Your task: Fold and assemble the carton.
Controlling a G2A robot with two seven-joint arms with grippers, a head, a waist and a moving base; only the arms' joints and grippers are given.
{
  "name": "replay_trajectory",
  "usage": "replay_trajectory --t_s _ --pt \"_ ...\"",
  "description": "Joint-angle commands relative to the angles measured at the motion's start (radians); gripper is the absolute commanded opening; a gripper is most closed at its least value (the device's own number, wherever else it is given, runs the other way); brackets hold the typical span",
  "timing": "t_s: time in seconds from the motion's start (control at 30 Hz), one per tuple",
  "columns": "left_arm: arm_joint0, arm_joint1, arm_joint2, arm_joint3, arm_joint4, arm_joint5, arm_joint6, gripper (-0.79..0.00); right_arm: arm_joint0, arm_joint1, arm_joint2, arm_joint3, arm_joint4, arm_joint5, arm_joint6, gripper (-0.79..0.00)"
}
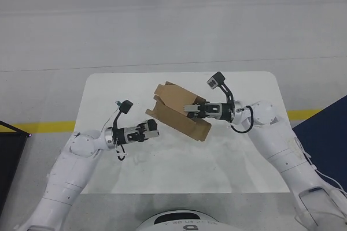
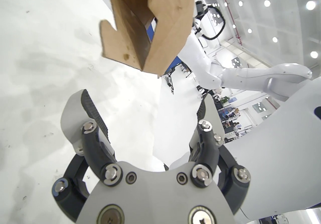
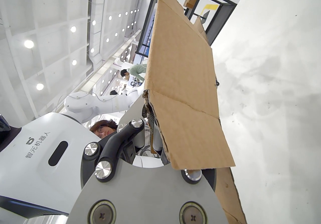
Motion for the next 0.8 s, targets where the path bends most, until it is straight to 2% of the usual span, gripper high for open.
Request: replay_trajectory --t_s 0.0,0.23,0.43,0.57,0.77 --pt "-0.003 -0.002 0.014 -0.017 0.088 0.015 0.046 0.0 0.004 -0.003 -0.005 0.006 0.005 0.0 0.004 -0.785" --pt "0.0 -0.005 0.019 -0.038 0.274 0.08 0.203 0.0 0.025 -0.014 -0.044 0.011 0.049 0.037 0.094 -0.785" --pt "0.013 -0.004 0.014 -0.042 0.32 0.112 0.289 0.0 0.055 -0.025 -0.081 0.027 0.014 0.059 0.125 -0.785" --pt "0.022 -0.004 0.009 -0.039 0.294 0.116 0.323 0.0 0.068 -0.029 -0.1 0.032 -0.014 0.095 0.127 -0.785" --pt "0.024 0.002 -0.007 -0.026 0.21 0.086 0.296 0.0 0.082 -0.034 -0.11 0.042 -0.017 0.114 0.14 -0.785"
